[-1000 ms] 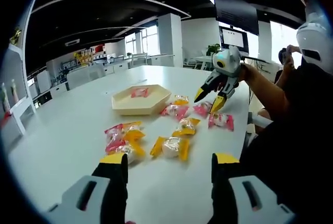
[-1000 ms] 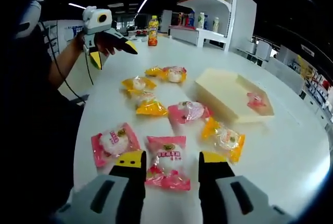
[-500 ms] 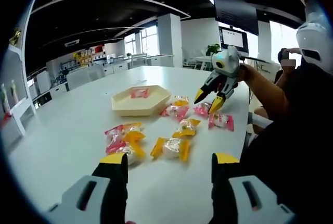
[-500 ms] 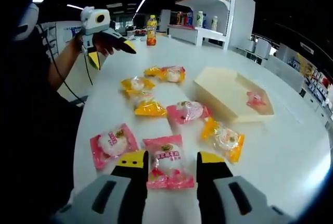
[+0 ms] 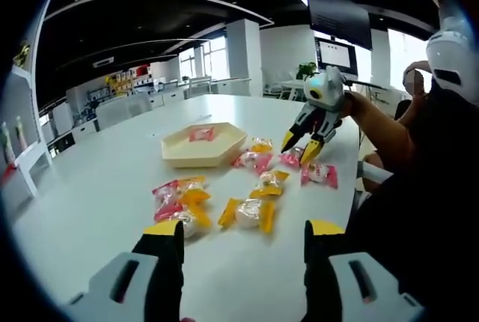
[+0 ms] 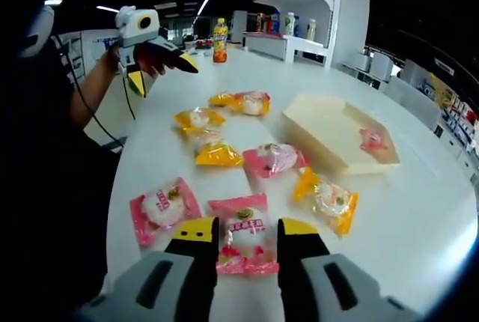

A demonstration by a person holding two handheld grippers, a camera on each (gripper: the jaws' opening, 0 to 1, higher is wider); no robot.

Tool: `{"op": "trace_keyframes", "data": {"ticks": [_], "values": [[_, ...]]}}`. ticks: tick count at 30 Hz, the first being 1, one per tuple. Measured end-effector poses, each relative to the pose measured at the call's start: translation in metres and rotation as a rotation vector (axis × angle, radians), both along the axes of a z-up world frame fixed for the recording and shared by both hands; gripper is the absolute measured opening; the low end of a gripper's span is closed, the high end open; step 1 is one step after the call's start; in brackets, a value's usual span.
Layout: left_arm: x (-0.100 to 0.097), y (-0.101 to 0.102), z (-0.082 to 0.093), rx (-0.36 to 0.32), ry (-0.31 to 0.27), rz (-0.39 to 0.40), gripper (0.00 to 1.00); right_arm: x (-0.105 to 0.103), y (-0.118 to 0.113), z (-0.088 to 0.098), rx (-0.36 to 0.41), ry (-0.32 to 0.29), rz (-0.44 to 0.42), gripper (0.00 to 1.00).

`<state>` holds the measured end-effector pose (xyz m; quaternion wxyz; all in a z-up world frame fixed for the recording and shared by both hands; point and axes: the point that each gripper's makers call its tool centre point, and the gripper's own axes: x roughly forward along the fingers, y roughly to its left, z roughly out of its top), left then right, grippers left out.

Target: Pick up the marshmallows scattered on the table and place them into the bowl on the table

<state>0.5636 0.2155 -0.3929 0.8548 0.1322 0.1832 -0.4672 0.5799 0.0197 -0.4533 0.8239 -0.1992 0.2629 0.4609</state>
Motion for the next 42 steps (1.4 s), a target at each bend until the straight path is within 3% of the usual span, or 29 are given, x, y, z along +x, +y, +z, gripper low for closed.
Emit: {"op": "trace_keyframes", "data": {"ticks": [10, 42], "values": [[0.0002, 0.0005, -0.0016, -0.002, 0.004, 0.003, 0.64, 0.0029, -0.0009, -0.0021, 0.020, 0.034, -0.032, 0.28], [-0.0011, 0.0020, -0.0034, -0.008, 0.002, 0.014, 0.63, 0.0095, -0.0055, -0.0022, 0.037, 0.024, -0.051, 0.23]]}}
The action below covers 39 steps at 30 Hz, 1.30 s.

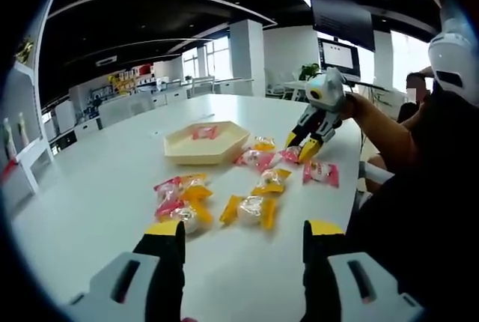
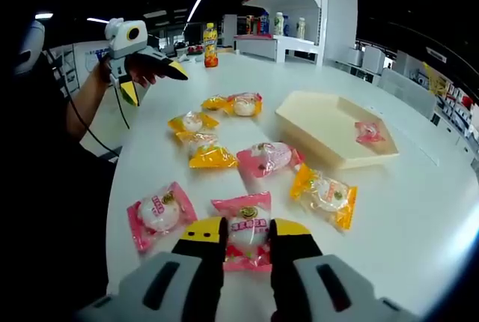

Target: Pick up the marshmallows scattered on the table and place them into the bowl on the table

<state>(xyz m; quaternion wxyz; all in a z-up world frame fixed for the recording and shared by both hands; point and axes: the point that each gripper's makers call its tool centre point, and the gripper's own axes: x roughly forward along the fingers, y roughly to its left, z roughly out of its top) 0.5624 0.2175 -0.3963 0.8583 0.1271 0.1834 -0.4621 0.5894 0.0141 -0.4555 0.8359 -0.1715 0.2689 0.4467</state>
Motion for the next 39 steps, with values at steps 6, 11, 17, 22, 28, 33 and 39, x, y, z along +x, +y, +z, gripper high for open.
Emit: {"op": "trace_keyframes", "data": {"ticks": [6, 11, 17, 22, 28, 33, 39], "values": [[0.000, 0.000, -0.001, 0.001, 0.000, -0.002, 0.63, 0.001, -0.001, 0.000, 0.001, 0.001, -0.001, 0.22], [0.000, 0.001, -0.002, 0.005, 0.002, 0.000, 0.62, 0.002, -0.001, 0.000, -0.002, -0.004, 0.001, 0.22], [0.000, 0.001, -0.001, 0.002, 0.001, 0.000, 0.62, 0.001, 0.000, 0.002, -0.018, -0.025, 0.002, 0.22], [0.000, 0.000, -0.002, 0.004, 0.002, -0.003, 0.62, 0.001, -0.002, 0.005, -0.014, -0.036, -0.006, 0.22], [0.000, 0.000, -0.002, 0.005, 0.003, -0.003, 0.62, 0.001, -0.003, 0.008, -0.012, -0.046, -0.011, 0.22], [-0.001, -0.001, -0.002, 0.005, 0.003, -0.006, 0.62, 0.000, -0.001, 0.012, -0.001, -0.053, -0.005, 0.22], [-0.001, 0.000, -0.002, 0.007, 0.004, -0.005, 0.62, 0.001, 0.000, 0.014, 0.002, -0.056, -0.006, 0.22]]}}
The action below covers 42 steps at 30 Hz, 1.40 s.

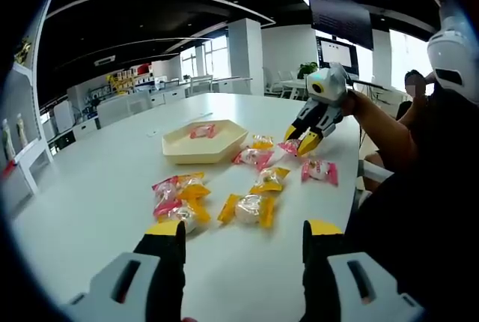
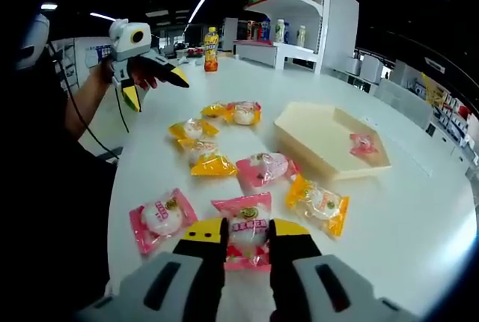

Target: Pick up the marshmallows scattered on the table and place them into the bowl on the table

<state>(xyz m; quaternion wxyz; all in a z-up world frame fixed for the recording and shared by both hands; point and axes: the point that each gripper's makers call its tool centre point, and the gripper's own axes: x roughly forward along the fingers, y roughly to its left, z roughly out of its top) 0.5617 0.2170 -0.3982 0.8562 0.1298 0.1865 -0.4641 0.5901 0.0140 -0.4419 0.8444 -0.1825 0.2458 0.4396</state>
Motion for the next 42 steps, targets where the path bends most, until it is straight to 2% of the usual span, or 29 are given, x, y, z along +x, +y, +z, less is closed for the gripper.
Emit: {"op": "trace_keyframes", "data": {"ticks": [16, 29, 34, 42], "values": [[0.003, 0.004, 0.003, 0.000, -0.005, 0.008, 0.62, 0.007, 0.002, 0.018, 0.033, -0.046, -0.034, 0.22], [0.003, 0.005, 0.003, 0.001, -0.004, 0.007, 0.62, 0.027, -0.003, 0.044, 0.103, -0.130, -0.125, 0.22], [0.002, 0.006, 0.002, -0.001, -0.002, 0.011, 0.62, 0.029, -0.001, 0.047, 0.108, -0.154, -0.121, 0.22], [0.001, 0.008, 0.000, 0.000, 0.000, 0.017, 0.62, 0.042, -0.001, 0.054, 0.148, -0.202, -0.165, 0.22]]}}
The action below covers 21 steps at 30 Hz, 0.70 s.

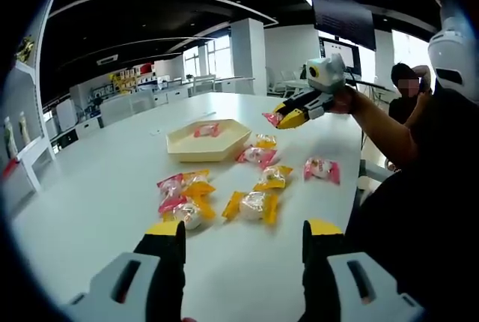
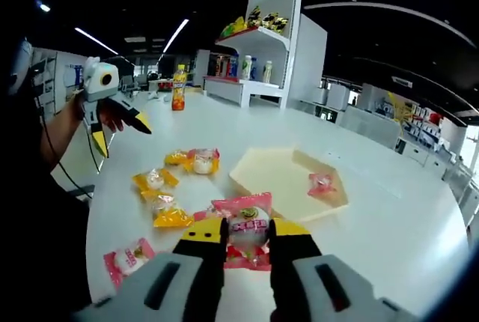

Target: Pick up the marshmallows scattered on the table and place them into the bowl on the table

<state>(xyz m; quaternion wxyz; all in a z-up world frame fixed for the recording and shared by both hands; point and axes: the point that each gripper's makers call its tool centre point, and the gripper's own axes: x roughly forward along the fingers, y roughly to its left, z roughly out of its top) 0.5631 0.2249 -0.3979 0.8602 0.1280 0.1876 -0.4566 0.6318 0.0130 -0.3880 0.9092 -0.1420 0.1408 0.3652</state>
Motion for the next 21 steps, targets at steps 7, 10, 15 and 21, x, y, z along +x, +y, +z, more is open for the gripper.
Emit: {"op": "trace_keyframes", "data": {"ticks": [7, 10, 15, 21], "values": [[-0.001, -0.001, -0.001, -0.001, 0.003, -0.002, 0.62, 0.009, -0.002, 0.006, 0.028, -0.038, -0.026, 0.22], [-0.001, -0.002, -0.001, -0.007, 0.004, -0.001, 0.62, 0.015, -0.004, 0.009, 0.044, -0.058, -0.048, 0.22], [-0.001, -0.002, -0.002, -0.006, 0.005, -0.003, 0.61, 0.023, -0.006, 0.018, 0.078, -0.105, -0.082, 0.22], [-0.003, -0.002, -0.002, -0.006, 0.005, -0.007, 0.60, 0.034, -0.008, 0.023, 0.090, -0.131, -0.108, 0.22]]}}
